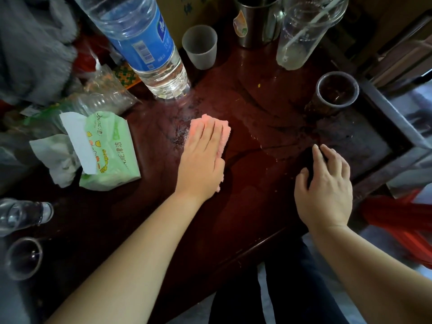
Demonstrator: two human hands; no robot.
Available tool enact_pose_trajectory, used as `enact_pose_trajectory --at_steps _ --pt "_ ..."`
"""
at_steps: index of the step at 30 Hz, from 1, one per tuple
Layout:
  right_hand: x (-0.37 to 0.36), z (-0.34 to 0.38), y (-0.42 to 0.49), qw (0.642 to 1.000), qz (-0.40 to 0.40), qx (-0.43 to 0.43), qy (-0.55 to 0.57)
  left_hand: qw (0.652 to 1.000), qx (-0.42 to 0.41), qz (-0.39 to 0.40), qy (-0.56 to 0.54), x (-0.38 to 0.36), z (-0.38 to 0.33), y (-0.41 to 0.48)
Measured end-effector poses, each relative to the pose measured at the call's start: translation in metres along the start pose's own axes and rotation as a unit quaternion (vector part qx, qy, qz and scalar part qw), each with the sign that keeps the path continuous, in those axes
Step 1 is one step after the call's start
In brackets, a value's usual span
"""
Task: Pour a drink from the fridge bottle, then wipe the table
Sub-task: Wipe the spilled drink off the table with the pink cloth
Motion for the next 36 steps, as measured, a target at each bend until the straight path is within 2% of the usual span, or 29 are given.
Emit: enact_pose_trajectory --at_steps 4,10,20,29,36 --pt "0.0 0.001 0.0 1.0 0.001 0.0 -0.003 0.998 0.043 0.008 0.043 -0.004 -0.004 -0.012" --pt "-0.001 -0.001 0.0 1.0 0.007 -0.003 -0.003 0.997 0.067 -0.018 0.028 -0.003 -0.007 -0.021" --pt "-0.001 0.002 0.0 1.0 0.019 0.001 -0.01 0.985 0.174 -0.014 0.01 -0.011 0.018 -0.012" --pt "-0.001 0.0 0.0 1.0 0.018 -0.002 -0.012 0.983 0.177 0.0 0.057 -0.011 0.02 -0.006" --pt "-0.002 0.001 -0.001 1.0 0.027 0.004 -0.011 0.982 0.186 -0.006 0.042 -0.015 0.01 -0.031"
Point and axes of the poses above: each hand's wrist, its own y-axis towards the middle knuckle, its own x-axis out of the back of the hand, z = x × y, the point moved 10 cm from there along y, towards the middle knuckle, and after that the axes turned 2 degrees about -x, right-handed, at the moved point
